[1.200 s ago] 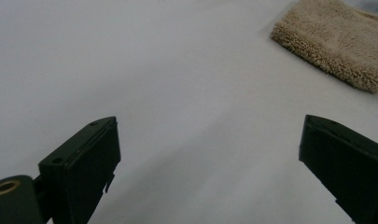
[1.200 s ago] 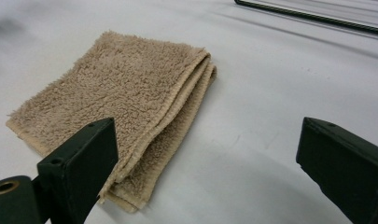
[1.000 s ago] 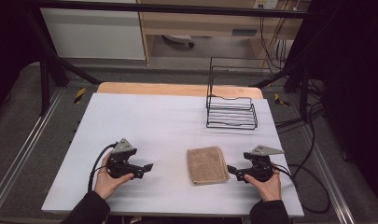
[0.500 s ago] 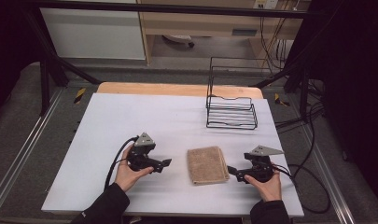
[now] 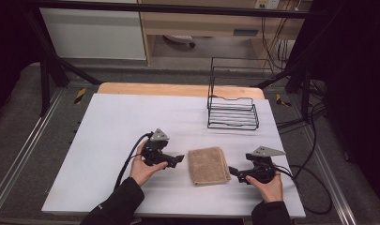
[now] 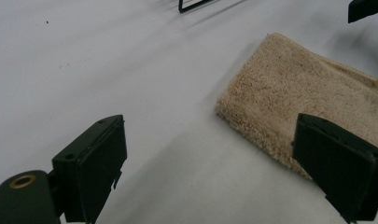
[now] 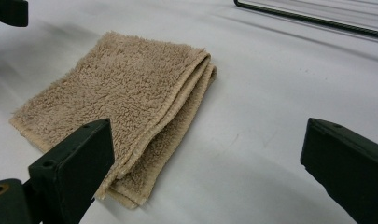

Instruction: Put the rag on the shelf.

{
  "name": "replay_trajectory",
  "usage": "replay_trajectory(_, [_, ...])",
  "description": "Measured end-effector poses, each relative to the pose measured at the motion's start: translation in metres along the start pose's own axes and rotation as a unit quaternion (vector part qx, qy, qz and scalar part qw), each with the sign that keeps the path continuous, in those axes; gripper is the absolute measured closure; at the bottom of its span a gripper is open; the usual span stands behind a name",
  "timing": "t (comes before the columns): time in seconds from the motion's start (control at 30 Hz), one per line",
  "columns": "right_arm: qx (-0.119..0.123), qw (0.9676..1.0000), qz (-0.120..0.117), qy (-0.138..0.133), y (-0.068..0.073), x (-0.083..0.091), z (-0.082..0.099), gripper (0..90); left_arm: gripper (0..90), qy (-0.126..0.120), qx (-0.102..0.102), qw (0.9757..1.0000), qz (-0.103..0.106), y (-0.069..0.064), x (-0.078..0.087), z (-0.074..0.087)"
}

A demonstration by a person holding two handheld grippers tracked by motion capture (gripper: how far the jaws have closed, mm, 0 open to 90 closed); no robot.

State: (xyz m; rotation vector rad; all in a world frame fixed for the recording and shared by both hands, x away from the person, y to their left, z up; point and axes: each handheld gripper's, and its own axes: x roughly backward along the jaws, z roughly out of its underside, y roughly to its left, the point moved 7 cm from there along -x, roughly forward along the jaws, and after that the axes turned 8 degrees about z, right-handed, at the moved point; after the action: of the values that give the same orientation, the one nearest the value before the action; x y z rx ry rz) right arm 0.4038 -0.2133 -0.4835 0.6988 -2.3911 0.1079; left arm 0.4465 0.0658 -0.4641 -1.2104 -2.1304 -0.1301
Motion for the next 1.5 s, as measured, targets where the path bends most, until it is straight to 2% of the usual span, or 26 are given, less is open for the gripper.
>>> replay_trajectory(0.23, [0.001,1.0,0.001,0.0,0.0,0.0,0.0,3.1,13.0,0.004,0.004,1.0,-0.001,-0.002,-0.014,-0.009])
replay_trajectory(0.37, [0.001,1.0,0.001,0.0,0.0,0.0,0.0,3.1,14.2,0.016,0.005,0.9998,-0.007,-0.002,-0.022,-0.011])
replay_trajectory(0.5, [0.002,1.0,0.001,0.0,0.0,0.0,0.0,3.1,15.3,0.022,0.018,0.9995,-0.012,-0.001,-0.029,-0.013])
replay_trajectory(0.6, [0.002,1.0,0.001,0.0,0.0,0.0,0.0,3.2,16.7,0.03,0.02,0.9991,-0.022,0.002,-0.033,-0.013])
replay_trajectory(0.67, [0.004,1.0,0.001,0.001,0.0,0.0,0.0,3.2,20.1,0.03,0.025,0.999,-0.024,0.003,-0.035,-0.013])
replay_trajectory(0.83, [0.004,1.0,0.001,0.001,0.0,-0.001,0.001,3.2,29.0,0.029,0.05,0.9982,-0.013,0.003,-0.041,-0.011])
replay_trajectory(1.13, [0.005,1.0,0.001,0.003,0.0,-0.001,0.001,3.4,46.2,0.042,0.047,0.9979,-0.014,-0.007,-0.054,-0.008])
replay_trajectory(1.33, [0.004,1.0,0.001,0.003,0.0,-0.001,0.001,3.5,61.4,0.049,0.055,0.9972,-0.012,-0.009,-0.062,-0.004])
replay_trajectory(1.5, [0.004,1.0,0.002,0.005,0.0,-0.001,0.001,3.6,68.5,0.048,0.064,0.9968,-0.009,-0.012,-0.063,-0.004])
